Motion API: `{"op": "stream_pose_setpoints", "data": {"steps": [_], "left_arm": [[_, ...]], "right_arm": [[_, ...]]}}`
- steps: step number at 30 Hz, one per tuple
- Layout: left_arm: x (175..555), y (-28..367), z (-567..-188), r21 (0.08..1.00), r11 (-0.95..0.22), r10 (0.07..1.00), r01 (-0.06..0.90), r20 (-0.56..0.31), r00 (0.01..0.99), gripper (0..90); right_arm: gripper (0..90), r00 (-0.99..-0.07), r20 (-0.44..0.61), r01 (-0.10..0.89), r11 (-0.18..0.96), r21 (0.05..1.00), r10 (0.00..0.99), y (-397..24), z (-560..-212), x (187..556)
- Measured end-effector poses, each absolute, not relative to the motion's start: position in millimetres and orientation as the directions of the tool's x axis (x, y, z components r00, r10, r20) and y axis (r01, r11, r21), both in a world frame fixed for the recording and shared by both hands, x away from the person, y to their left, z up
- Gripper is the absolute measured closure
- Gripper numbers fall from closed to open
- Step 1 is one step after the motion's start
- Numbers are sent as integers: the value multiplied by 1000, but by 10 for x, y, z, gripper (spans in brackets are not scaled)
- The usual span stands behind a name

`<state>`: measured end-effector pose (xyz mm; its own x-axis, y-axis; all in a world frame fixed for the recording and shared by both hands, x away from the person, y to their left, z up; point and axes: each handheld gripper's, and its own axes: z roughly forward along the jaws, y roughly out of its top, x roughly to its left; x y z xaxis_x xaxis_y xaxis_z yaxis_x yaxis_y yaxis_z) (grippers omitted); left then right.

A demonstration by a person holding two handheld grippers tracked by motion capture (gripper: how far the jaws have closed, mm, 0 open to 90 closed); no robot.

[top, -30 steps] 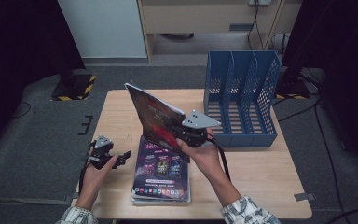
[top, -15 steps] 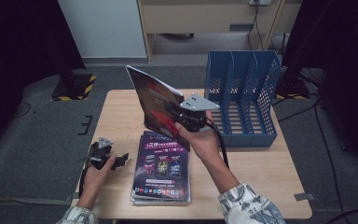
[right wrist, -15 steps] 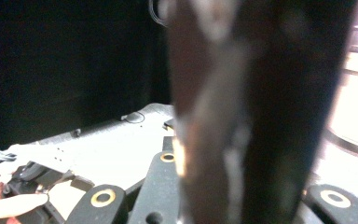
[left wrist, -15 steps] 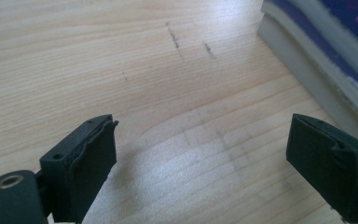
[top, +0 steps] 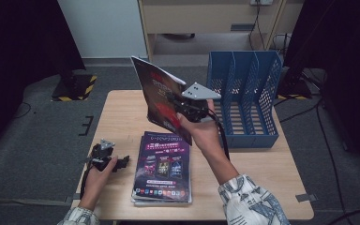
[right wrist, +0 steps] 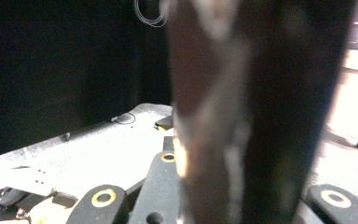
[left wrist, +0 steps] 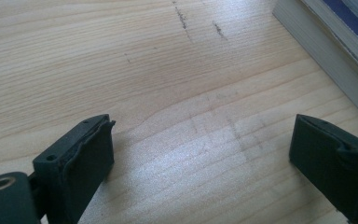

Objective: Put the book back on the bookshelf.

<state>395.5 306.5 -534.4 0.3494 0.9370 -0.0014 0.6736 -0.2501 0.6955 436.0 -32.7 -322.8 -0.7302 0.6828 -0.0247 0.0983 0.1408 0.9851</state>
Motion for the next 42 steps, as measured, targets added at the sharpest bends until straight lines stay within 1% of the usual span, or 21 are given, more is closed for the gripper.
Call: {"op": "stream_pose_setpoints", "data": {"steps": [9,17,29,32,42], "left_arm": [[3944,3051,-5367,705,-255,936,662,9,352,24],[3945,3048,-5368,705,-255,936,662,9,351,21],[3946,3039,-5369,704,-254,937,663,9,350,14],[3947,3038,-5368,702,-256,936,665,9,351,11],[3955,3027,-5370,699,-254,936,669,2,352,0]], "right_arm": [[869,-717,-7,104,116,988,697,-371,-3107,4405],[869,-696,3,113,105,988,718,-423,-2989,4489],[869,-659,13,130,97,987,752,-493,-2948,4601],[870,-654,3,131,109,985,757,-509,-2921,4622],[870,-636,2,120,97,988,772,-570,-2826,4634]]}}
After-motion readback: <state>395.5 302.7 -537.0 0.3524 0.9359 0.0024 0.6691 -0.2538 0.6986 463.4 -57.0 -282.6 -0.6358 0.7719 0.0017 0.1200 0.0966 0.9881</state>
